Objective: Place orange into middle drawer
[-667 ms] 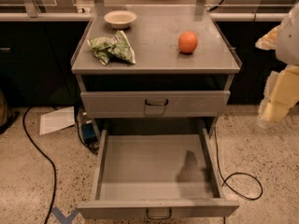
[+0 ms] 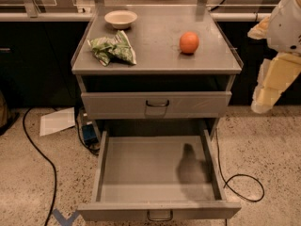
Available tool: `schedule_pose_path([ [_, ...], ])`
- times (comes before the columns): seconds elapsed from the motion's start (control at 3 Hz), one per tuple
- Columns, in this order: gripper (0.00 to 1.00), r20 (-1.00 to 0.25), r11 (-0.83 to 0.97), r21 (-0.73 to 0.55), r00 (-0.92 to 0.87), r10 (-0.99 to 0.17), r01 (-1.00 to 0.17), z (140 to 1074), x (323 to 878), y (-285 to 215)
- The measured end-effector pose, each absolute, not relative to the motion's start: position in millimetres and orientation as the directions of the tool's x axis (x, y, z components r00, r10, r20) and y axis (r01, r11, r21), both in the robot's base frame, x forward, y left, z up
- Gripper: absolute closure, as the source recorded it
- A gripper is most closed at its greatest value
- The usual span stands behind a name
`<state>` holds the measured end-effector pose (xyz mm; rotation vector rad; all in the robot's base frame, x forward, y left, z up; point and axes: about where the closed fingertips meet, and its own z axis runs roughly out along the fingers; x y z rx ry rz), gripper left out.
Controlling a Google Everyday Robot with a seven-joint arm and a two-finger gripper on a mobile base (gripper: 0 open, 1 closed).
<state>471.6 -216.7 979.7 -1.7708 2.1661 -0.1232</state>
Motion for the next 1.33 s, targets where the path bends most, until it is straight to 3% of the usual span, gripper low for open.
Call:
schedule_pose_path([
  [1.33, 0.0, -0.107, -0.048, -0.345, 0.09, -0.99, -0.937, 962, 674, -184],
])
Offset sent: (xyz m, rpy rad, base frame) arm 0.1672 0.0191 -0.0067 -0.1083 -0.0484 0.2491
